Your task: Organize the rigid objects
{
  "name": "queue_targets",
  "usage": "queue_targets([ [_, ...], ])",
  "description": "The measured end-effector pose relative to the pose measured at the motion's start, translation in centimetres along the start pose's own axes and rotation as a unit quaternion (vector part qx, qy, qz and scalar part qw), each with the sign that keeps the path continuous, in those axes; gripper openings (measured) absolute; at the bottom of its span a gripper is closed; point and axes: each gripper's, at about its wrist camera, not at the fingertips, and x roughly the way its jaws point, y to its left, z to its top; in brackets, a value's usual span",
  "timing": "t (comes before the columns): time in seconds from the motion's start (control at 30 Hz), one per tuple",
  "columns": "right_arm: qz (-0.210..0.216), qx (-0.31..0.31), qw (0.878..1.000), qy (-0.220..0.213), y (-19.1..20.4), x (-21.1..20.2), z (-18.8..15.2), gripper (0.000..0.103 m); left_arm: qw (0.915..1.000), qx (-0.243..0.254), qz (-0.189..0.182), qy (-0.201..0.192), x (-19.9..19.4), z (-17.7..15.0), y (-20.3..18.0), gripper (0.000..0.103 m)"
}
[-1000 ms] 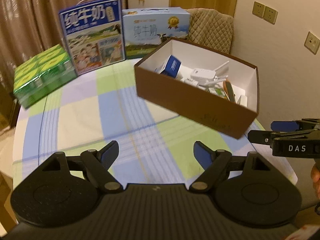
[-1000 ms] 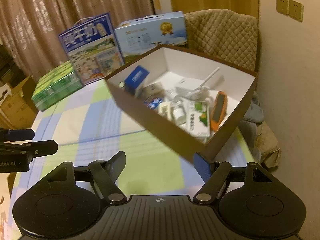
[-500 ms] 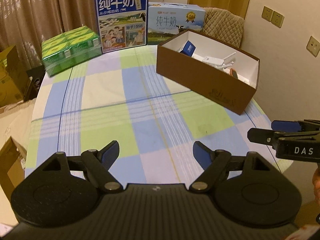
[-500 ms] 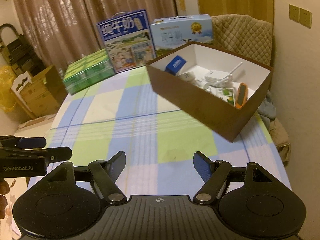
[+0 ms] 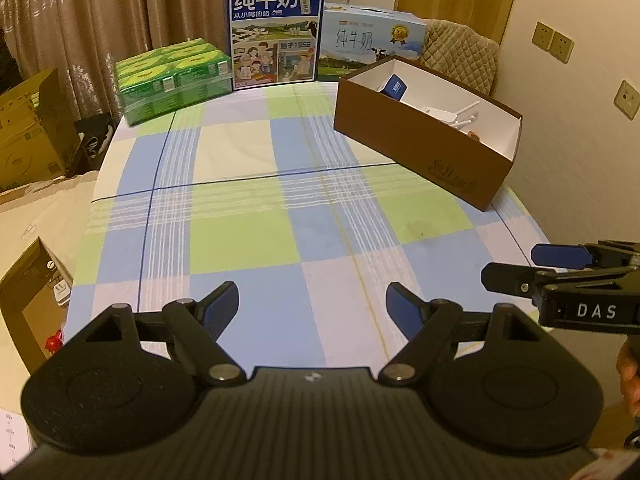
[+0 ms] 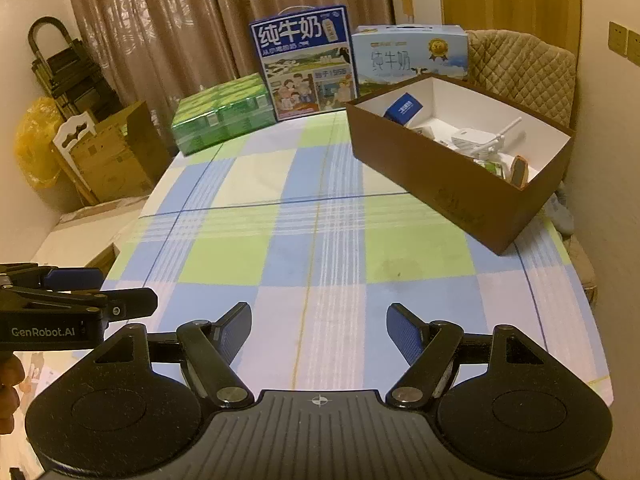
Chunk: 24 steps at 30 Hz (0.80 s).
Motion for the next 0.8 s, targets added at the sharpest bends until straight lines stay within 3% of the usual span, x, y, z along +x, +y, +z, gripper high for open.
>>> queue_targets([
  [0.8, 0.009, -0.013, 1.000, 0.000, 1.4, -0.5, -1.0, 0.072, 1.0000, -0.004, 0.008, -0.003, -1.2, -1.0, 0.4, 0.078],
])
